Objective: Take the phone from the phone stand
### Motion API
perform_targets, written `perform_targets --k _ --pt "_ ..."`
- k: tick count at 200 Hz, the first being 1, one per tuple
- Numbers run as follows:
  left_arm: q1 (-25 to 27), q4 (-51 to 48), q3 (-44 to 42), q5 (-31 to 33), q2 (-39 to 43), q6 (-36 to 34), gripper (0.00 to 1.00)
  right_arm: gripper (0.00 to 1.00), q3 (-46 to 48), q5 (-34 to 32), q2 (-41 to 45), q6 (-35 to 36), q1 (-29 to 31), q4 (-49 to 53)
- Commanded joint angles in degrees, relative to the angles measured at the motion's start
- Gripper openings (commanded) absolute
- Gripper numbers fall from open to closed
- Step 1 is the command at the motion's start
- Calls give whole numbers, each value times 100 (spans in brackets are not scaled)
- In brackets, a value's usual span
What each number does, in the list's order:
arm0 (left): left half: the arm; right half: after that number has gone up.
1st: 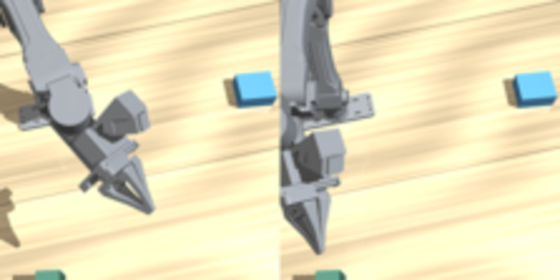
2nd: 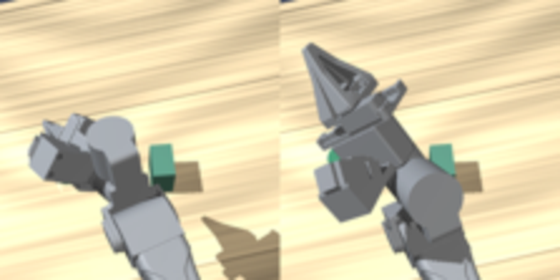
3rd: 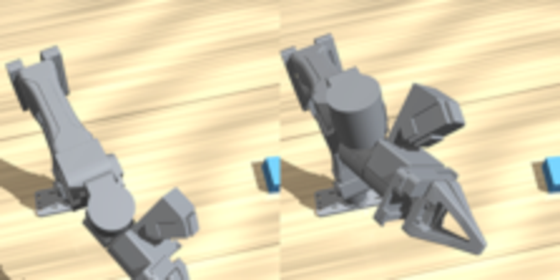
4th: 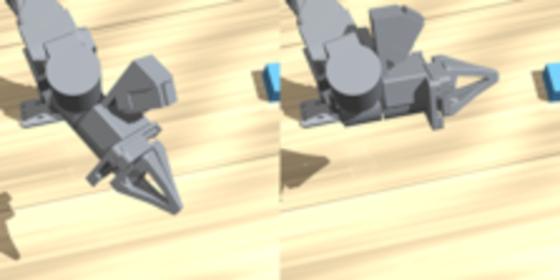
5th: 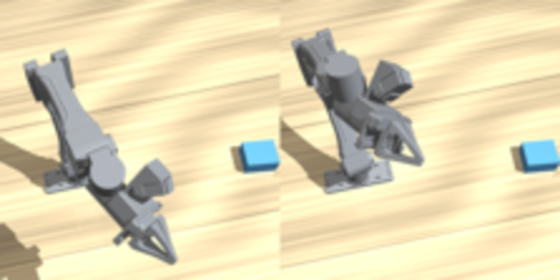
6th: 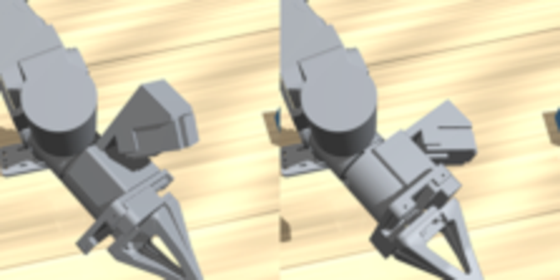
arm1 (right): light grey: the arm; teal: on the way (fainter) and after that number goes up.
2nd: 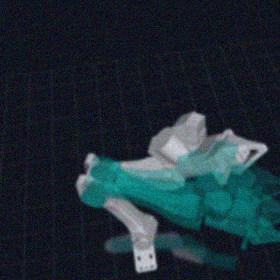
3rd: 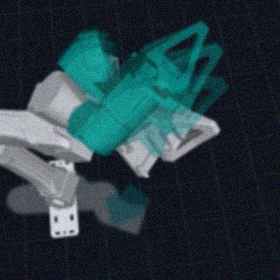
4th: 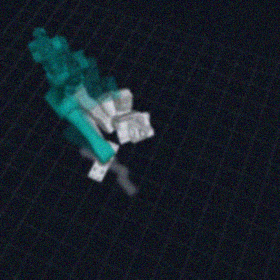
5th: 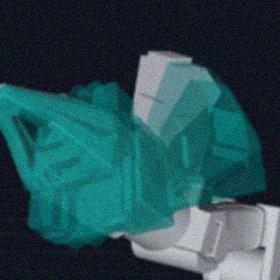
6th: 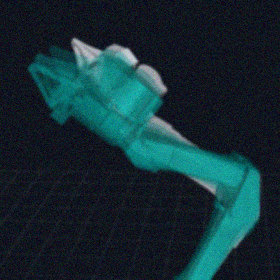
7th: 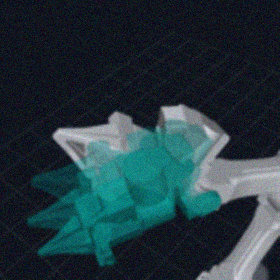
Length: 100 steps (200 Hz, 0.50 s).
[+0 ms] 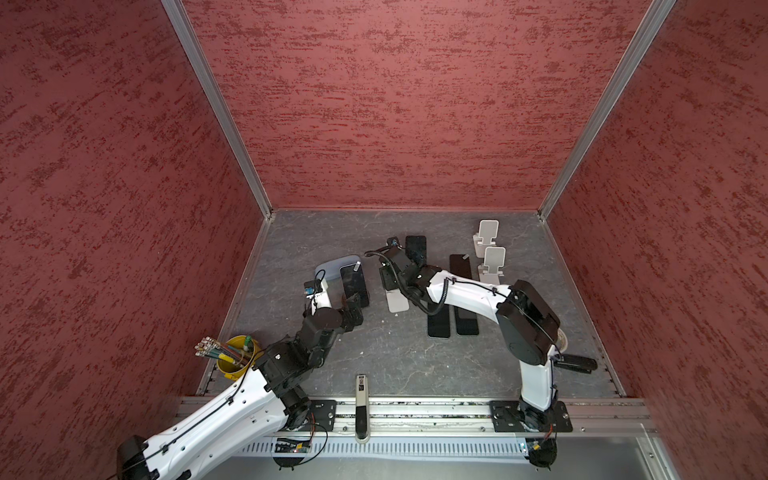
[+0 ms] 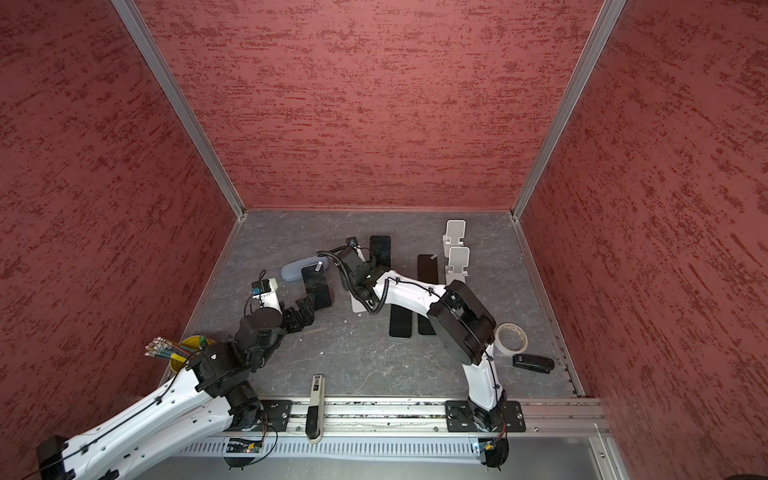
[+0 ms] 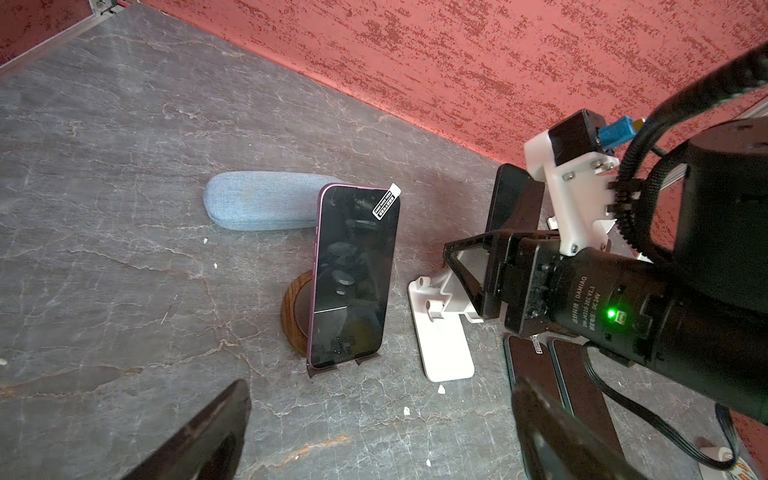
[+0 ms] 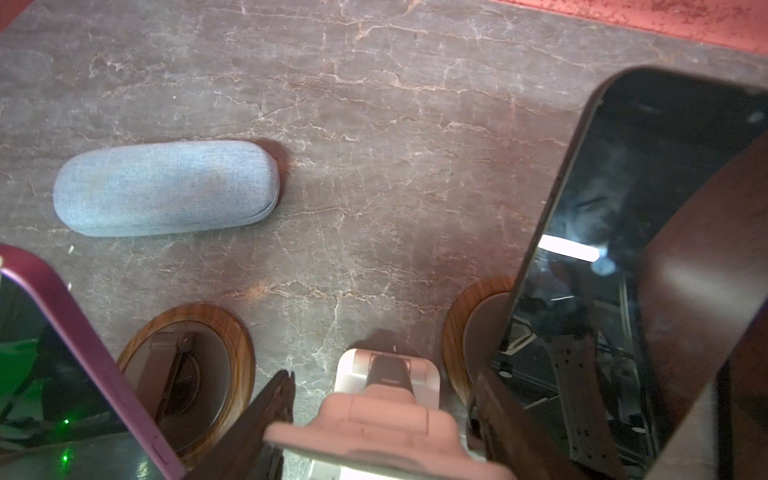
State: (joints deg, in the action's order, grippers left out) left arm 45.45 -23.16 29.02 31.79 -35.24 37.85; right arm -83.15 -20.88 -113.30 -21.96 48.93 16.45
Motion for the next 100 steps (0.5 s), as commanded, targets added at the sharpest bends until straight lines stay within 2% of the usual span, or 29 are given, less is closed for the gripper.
perform_targets --k 1,35,100 --pt "-68 -22 -36 -73 10 -37 98 59 -223 -79 -14 -57 47 70" --pt "-98 -25 -27 -94 19 -33 97 54 -220 67 150 107 69 141" --pt "-150 94 -11 -223 -96 -19 97 54 -45 309 754 402 73 214"
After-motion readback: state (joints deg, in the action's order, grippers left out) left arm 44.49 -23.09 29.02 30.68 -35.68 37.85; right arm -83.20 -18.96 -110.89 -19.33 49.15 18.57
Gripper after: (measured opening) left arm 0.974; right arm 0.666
